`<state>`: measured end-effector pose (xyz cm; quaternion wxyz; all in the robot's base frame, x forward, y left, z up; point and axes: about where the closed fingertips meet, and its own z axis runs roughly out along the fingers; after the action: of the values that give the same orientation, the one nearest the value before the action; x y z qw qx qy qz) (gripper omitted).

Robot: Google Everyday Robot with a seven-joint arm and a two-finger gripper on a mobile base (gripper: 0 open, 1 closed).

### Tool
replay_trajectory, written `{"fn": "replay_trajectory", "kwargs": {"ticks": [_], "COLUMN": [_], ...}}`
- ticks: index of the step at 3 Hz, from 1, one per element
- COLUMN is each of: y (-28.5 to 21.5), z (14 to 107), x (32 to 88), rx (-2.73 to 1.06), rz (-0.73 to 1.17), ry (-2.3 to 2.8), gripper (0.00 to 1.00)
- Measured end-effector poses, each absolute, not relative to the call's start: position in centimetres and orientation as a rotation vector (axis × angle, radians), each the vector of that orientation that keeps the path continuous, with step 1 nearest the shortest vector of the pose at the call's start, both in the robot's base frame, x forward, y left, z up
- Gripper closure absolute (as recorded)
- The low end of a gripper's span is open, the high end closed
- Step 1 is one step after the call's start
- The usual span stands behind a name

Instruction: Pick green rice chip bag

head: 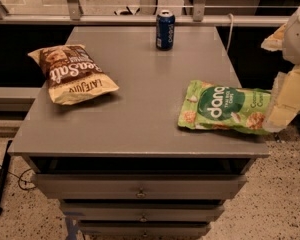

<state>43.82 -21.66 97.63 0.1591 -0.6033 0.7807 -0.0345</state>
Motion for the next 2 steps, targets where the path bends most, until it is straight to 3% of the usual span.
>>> {"fn": "replay_trajectory", "kwargs": {"ticks": [2], "y": [-21.58], "z": [97.63], "x": [43.86], "rx": [-1.706], "rz": [-0.093], "ry": [2.224], "gripper": [0.0]}}
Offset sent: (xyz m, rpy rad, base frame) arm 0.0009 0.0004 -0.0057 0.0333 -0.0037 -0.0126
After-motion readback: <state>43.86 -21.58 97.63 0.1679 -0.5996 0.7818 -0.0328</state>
